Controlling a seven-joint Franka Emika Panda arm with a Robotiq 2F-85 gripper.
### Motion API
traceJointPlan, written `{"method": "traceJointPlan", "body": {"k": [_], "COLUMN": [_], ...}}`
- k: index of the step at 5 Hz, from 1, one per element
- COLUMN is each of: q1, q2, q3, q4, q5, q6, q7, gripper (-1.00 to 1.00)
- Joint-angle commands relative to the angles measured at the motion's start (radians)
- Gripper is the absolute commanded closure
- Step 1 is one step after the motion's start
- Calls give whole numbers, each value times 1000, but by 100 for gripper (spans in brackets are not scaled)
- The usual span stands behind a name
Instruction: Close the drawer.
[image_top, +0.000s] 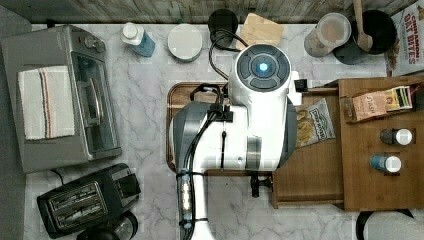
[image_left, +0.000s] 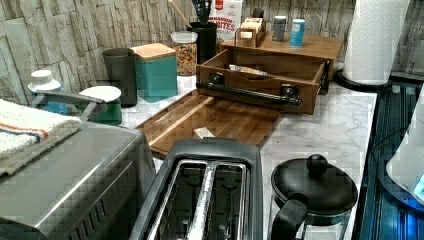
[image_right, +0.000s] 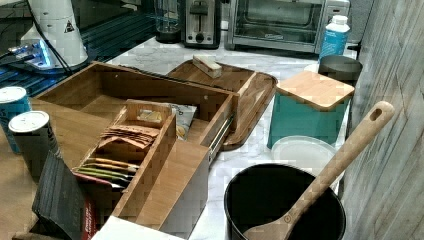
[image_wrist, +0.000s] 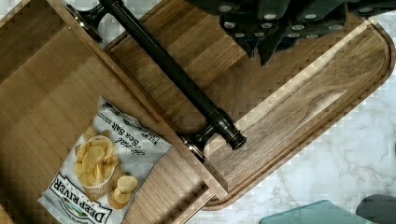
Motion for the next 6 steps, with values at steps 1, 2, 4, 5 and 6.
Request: {"method": "traceJointPlan", "body": {"k": [1, 2, 4, 5, 6], "q1": [-1, 10, 29, 36, 54], "q2": [0, -22, -28, -27, -41], "q3": [0, 15, 45, 50, 73], "q4": [-1, -51, -111, -164, -254], "q5": [-6, -23, 10, 33, -62], "q6": [0, 29, 66, 123, 240], "q7": [0, -112, -428, -578, -648], "gripper": [100, 100, 100, 100, 100]}}
